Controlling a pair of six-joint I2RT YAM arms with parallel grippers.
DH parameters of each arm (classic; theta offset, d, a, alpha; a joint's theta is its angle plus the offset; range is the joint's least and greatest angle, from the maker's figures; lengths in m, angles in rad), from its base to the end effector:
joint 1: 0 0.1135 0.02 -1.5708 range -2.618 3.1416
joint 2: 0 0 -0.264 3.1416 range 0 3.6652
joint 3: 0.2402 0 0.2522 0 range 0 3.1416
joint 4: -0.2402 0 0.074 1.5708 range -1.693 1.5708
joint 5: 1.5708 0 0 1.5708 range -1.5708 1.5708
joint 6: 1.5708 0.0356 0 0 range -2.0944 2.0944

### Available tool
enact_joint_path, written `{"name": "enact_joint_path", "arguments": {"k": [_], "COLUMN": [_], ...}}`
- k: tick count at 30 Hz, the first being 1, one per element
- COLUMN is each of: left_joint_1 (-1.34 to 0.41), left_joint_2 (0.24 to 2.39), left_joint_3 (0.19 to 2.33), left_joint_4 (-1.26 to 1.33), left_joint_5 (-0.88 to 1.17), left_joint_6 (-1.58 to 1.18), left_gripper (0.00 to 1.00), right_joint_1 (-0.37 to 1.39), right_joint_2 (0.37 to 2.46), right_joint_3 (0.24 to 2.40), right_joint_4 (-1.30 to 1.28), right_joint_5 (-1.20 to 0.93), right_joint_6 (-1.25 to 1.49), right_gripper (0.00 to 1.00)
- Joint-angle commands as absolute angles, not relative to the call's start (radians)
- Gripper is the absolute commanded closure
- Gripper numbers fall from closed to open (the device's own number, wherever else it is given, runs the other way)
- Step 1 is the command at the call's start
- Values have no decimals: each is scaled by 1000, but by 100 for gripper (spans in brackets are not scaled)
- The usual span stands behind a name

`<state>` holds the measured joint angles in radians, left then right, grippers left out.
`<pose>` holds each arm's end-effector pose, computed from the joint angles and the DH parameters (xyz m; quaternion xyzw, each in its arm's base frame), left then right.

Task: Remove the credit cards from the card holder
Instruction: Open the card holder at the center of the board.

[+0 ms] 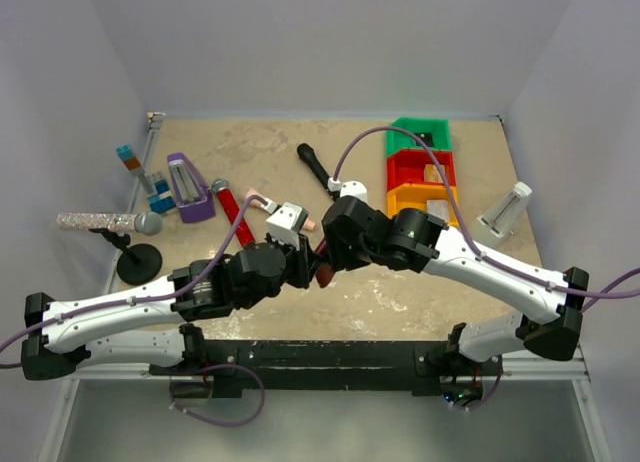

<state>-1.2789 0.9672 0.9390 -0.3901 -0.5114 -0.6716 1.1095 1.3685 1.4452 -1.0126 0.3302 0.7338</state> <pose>0.0779 -0.1987 0.3412 0.1111 0.8153 -0.3174 0.4713 0.1307 0.2371 0.3640 -0.1246 0.9302 0.1509 0.3105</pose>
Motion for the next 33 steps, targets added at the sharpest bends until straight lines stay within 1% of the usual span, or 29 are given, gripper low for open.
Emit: {"name": "enact_joint_path", "arguments": {"k": [1,3,10,25,33], "left_joint_1": [-1308,-1308,-1310,-1310,-1310], "left_joint_2": [920,917,910,884,873], "left_joint_3": [977,976,974,959,948], "left_joint_4": [-225,-225,-229,-225,-226], "left_joint_5": [-410,-408,-407,-413,-417], "left_joint_6": [-730,-729,-729,-726,-727], "left_gripper": [100,100,100,100,100], "right_joint_1": [1081,1075,1055,1045,1042], "right_joint_2": [1394,1394,1390,1393,1388], "right_joint_3": [1470,1470,1450,1428,1422], "right_joint_4": [-965,-965,-957,-945,-943], "right_joint_5": [379,377,370,360,367], "right_joint_6": [724,718,703,681,681], "right_gripper": [58,60,75,100,100]}}
